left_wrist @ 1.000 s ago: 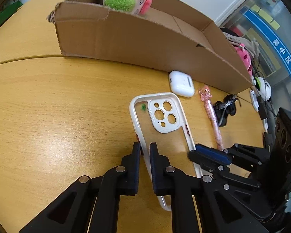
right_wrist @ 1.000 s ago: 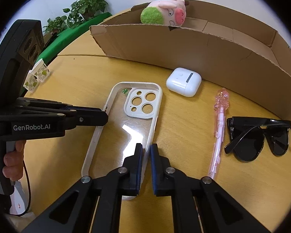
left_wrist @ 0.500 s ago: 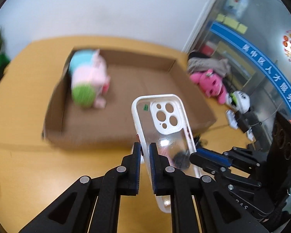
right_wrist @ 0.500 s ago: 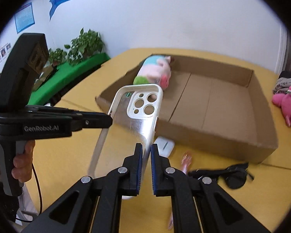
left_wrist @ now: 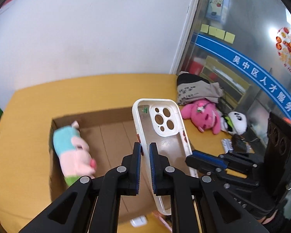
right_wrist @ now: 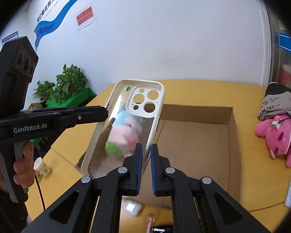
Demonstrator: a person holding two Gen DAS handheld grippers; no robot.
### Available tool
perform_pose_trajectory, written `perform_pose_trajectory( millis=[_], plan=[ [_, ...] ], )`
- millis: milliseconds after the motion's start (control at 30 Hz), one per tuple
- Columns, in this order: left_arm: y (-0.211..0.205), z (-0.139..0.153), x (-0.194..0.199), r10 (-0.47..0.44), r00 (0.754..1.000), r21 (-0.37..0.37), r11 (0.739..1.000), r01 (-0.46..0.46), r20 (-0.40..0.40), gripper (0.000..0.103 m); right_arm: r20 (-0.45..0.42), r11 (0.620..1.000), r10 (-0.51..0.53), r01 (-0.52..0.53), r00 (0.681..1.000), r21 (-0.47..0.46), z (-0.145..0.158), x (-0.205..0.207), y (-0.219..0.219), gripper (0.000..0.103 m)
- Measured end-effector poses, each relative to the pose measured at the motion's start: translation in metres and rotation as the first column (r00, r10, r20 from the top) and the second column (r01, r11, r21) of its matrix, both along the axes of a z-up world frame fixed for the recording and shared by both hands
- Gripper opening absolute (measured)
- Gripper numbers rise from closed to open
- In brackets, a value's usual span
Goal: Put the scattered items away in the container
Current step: 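Carry the phone case into the box and open the left gripper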
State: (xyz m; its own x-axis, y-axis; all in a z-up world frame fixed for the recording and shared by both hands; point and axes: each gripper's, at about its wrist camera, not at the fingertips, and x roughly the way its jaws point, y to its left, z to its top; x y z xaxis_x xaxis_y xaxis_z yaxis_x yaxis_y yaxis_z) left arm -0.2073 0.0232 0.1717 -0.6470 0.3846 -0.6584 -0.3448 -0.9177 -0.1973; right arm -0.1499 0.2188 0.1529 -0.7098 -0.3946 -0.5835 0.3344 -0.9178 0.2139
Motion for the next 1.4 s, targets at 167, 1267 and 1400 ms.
perform_pose_trajectory(
  millis=[167, 1267, 1400],
  plan=[
    [-0.003, -0.001, -0.043, 0.013, 0.999, 0.011, 1.0, -0.014, 0.036, 0.008, 0.029, 0.999, -0.009, 0.01, 1.0, -0.043, 0.011, -0.045, 0.011, 0.007],
    [0.017, -0.209, -0.236, 0.148, 0.886, -0.202, 0.977, -0.063, 0.438, 0.007, 0.463, 0.998, -0.044, 0.023, 0.885, 0.052, -0.19, -0.245, -0.012, 0.007],
    [0.013, -0.217, -0.237, 0.156, 0.882, -0.199, 0.977, -0.072, 0.445, 0.007, 0.473, 0.998, -0.046, 0.016, 0.88, 0.066, -0.2, -0.248, -0.019, 0.008]
  ],
)
